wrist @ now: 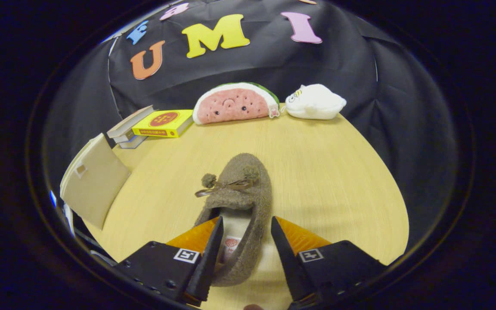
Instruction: Open the storage box then place both shoes into the box .Put the left shoe in first, then the right shoe, with the right side of both shoes facing outward in a uniform manner.
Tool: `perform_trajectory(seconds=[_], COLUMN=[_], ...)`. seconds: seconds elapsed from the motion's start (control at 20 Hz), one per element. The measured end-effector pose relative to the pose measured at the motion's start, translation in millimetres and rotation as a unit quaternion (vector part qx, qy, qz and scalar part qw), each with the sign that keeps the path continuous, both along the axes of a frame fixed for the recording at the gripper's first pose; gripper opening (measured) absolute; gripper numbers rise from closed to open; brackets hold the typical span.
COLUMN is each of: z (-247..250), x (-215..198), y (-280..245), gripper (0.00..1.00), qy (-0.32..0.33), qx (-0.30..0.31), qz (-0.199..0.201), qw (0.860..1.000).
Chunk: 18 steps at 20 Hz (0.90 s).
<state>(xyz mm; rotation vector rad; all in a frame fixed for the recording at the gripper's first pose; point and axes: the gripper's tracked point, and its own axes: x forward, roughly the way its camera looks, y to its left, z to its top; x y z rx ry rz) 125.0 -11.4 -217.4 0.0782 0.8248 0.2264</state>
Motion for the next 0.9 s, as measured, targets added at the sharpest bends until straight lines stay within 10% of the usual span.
perform_trajectory(seconds=[0.25, 0.9], z=[0.5, 84.8], x=[6.4, -25.1], y=[-11.2, 69.6], gripper=[0.04, 0.00], qy=[-0.024, -0.023], qx=[-0.012, 0.204], qz=[-0.031, -0.085], qw=[0.999, 0.975])
